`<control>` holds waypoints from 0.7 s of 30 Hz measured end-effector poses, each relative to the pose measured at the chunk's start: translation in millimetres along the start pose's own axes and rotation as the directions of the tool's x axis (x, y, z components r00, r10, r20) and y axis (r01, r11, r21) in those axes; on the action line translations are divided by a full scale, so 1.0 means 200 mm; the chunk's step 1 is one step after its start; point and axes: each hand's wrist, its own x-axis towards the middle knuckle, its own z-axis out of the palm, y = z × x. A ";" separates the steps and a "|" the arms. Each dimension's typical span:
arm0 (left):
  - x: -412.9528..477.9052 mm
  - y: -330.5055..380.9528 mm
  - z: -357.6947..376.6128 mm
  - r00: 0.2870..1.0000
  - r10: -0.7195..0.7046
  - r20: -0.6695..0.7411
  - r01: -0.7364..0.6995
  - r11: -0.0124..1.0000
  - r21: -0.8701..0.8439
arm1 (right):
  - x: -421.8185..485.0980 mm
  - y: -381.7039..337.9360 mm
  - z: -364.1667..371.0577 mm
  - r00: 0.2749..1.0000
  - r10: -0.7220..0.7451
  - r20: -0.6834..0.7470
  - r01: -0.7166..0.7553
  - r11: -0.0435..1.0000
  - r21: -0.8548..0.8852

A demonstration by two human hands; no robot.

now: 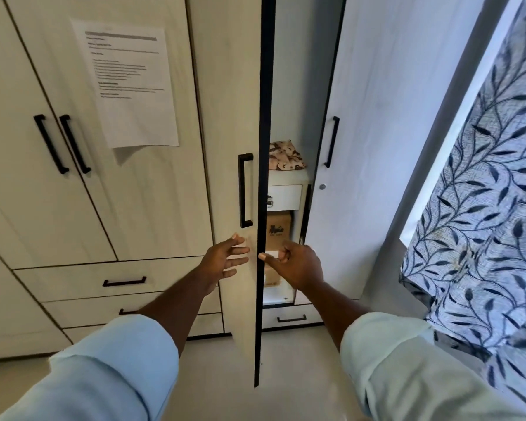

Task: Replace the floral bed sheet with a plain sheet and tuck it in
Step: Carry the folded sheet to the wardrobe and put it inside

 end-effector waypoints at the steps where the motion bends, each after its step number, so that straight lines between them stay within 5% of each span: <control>1: 0.03 0.01 0.01 1.000 -0.010 0.013 0.010 1.000 -0.008 | 0.01 0.03 -0.02 1.000 0.003 -0.017 -0.004 0.999 -0.033; 10: 0.31 0.05 0.24 0.992 -0.023 0.126 0.021 1.000 0.014 | 0.09 0.28 -0.13 0.982 0.094 -0.163 -0.119 0.981 -0.151; 21: 0.77 0.21 0.40 0.999 0.039 -0.013 -0.038 0.999 0.030 | 0.59 0.60 -0.17 0.978 0.128 -0.167 -0.133 0.991 -0.016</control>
